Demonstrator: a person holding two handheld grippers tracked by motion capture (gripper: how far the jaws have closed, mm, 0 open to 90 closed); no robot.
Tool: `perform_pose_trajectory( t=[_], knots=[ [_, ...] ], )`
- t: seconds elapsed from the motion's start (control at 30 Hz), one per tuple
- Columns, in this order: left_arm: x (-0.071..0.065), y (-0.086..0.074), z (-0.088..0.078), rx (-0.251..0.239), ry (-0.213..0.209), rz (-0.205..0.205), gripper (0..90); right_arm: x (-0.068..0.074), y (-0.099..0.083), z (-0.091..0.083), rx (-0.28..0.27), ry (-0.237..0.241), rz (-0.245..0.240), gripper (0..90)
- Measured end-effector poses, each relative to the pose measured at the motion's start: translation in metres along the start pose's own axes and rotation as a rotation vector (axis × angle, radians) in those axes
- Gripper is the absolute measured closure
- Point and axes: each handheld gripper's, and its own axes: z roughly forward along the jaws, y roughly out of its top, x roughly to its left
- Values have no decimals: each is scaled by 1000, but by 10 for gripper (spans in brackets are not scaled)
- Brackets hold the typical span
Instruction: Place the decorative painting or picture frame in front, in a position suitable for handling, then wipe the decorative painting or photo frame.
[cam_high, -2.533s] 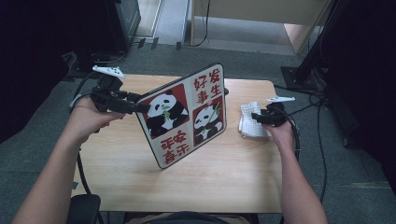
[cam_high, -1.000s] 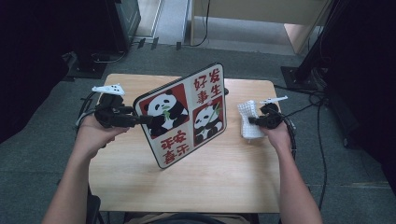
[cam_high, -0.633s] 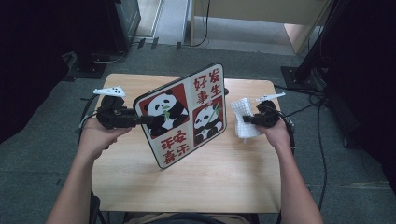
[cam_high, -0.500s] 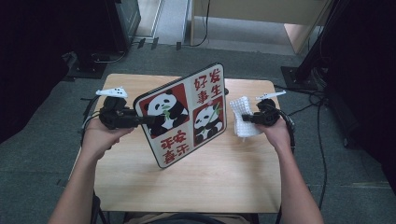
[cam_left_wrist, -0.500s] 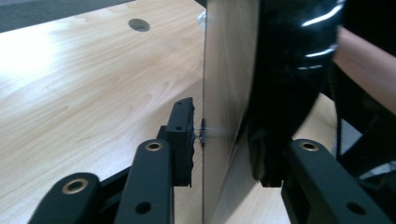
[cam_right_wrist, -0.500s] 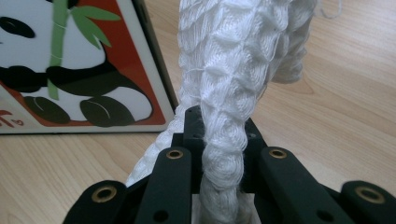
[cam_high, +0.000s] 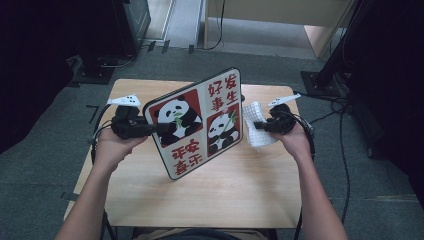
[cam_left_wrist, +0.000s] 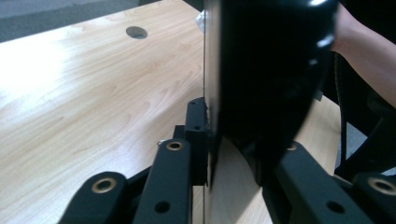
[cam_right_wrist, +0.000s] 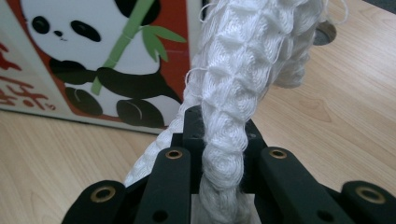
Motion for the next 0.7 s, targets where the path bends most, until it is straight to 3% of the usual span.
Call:
perform_pose_trajectory(
  t=[0.03, 0.2, 0.4, 0.5, 0.7],
  knots=[
    [1, 0, 0, -2, -6, -1, 787, 1, 1, 0, 3, 5, -17, 798],
    [3, -2, -1, -9, -26, -3, 795, 5, 8, -7, 4, -3, -11, 799],
    [2, -2, -1, -5, -15, -1, 793, 4, 16, -17, -3, 10, -4, 800],
    [1, -1, -1, 4, -9, 2, 791, 5, 23, -22, -22, 16, 6, 800],
    [3, -1, -1, -6, -21, -1, 793, 10, 43, -34, -17, 4, -23, 799]
  ],
)
